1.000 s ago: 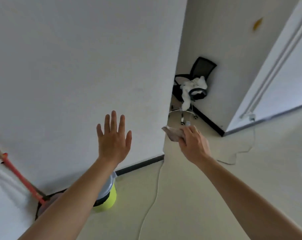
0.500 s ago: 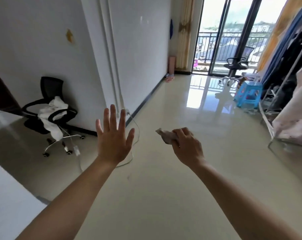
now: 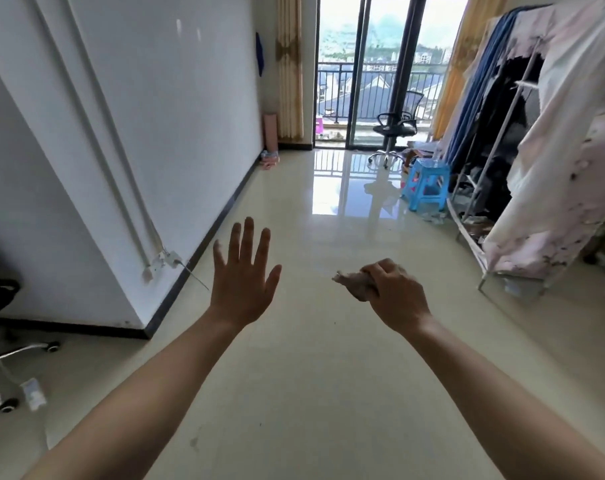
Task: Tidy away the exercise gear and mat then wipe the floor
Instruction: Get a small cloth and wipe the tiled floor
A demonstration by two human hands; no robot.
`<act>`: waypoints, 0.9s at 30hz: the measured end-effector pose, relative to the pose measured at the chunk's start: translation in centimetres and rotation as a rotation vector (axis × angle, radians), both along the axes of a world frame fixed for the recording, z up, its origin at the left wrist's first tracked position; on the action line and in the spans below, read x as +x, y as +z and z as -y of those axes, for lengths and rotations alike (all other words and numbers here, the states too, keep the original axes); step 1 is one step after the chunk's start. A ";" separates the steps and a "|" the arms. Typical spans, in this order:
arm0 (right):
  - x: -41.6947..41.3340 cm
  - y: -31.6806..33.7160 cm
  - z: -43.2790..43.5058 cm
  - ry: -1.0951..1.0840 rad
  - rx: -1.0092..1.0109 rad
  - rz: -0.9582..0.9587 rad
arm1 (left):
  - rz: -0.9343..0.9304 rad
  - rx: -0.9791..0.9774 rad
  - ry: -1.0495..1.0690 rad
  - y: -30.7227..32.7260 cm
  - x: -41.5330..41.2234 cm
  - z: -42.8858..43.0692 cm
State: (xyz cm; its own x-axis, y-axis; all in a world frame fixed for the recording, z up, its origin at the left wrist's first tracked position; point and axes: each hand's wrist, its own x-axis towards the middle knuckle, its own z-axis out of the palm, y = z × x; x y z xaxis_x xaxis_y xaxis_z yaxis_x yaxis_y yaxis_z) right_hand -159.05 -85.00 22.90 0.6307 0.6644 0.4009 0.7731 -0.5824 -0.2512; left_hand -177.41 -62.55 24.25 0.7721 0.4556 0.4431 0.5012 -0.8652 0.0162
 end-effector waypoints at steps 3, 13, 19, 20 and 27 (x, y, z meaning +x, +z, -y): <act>5.7 1.5 -2.6 -0.112 -0.022 0.042 | -0.020 0.000 -0.073 1.1 7.6 -5.0; 27.0 0.3 -6.9 -0.368 0.064 0.020 | -0.055 0.012 -0.249 0.0 33.7 -12.8; 43.8 -4.0 -12.7 -0.338 0.060 -0.115 | -0.130 0.041 -0.223 -2.8 51.0 -16.7; 47.1 -3.9 -13.8 -0.321 0.057 -0.135 | -0.130 0.039 -0.212 -2.6 54.1 -17.5; 66.8 0.1 -24.4 -0.171 0.083 -0.161 | -0.050 0.058 -0.119 1.4 70.6 -24.3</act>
